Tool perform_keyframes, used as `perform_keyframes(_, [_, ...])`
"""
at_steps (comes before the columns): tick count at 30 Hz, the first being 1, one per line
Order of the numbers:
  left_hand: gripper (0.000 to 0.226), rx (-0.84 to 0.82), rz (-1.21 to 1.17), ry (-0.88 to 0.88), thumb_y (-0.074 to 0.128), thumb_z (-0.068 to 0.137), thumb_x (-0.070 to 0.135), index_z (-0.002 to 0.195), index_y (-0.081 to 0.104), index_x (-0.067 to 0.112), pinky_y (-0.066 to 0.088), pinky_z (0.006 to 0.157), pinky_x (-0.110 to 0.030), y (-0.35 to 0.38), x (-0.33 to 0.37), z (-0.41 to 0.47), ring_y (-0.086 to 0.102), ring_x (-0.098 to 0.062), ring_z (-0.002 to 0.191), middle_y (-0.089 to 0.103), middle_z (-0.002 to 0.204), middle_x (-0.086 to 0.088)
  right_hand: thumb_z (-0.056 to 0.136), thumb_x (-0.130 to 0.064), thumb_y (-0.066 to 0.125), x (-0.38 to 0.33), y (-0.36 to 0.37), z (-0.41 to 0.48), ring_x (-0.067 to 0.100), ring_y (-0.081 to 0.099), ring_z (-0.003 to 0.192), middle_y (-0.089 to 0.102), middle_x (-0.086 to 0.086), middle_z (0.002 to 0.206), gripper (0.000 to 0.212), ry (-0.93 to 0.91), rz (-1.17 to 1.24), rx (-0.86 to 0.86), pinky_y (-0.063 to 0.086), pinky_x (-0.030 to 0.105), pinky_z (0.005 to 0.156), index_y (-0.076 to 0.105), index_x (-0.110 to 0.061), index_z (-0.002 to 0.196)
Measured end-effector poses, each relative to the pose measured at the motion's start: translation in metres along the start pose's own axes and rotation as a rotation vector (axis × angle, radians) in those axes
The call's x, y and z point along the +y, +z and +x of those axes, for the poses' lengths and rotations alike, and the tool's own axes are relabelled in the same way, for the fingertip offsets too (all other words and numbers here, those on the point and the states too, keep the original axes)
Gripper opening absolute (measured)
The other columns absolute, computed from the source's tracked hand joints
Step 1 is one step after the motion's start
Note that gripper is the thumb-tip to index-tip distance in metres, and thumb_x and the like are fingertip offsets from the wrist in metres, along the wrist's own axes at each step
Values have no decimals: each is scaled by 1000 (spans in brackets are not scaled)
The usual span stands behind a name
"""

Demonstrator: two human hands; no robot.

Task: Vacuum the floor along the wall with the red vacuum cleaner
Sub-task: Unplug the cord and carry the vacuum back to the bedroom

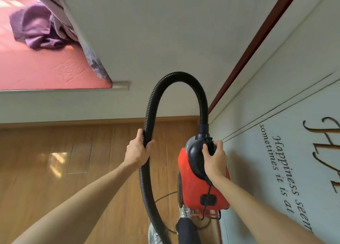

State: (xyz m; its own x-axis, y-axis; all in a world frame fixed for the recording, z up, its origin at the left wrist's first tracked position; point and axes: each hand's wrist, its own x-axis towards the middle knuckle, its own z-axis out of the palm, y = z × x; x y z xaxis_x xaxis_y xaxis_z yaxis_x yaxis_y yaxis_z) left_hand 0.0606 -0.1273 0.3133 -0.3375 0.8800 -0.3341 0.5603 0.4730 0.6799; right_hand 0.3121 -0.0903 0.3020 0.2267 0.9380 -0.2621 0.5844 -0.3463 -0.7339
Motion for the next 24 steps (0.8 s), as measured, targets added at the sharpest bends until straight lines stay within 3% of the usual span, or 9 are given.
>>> perform_keyframes(12, [24, 26, -22, -78, 59, 98, 22, 113, 40, 21, 43, 44, -8, 138, -80, 107, 61, -11, 55, 61, 79, 4, 97, -35, 59, 96, 105, 139, -1, 53, 75, 53, -24, 85, 17, -31, 26, -2, 39, 18, 58, 44, -30, 104])
perform_keyframes(15, [22, 34, -42, -93, 58, 98, 21, 111, 41, 20, 44, 45, -9, 176, -104, 122, 60, -9, 55, 60, 78, 4, 97, -36, 58, 129, 128, 160, 3, 56, 78, 56, -22, 86, 17, -36, 40, -13, 42, 19, 61, 43, -32, 103])
perform_keyframes(19, [21, 60, -47, -90, 58, 98, 23, 111, 41, 20, 42, 48, -7, 216, -138, 138, 60, 0, 61, 58, 74, 9, 97, -37, 58, 169, 154, 179, 17, 61, 81, 61, -13, 85, 18, -20, 50, -47, 49, 34, 68, 42, -31, 103])
perform_keyframes(24, [25, 82, -12, -121, 57, 98, 29, 115, 39, 25, 39, 49, -13, 237, -175, 171, 59, -9, 59, 59, 78, 8, 97, -36, 58, 202, 184, 195, 11, 58, 74, 61, -12, 81, 18, -27, 51, -54, 42, 25, 61, 43, -29, 102])
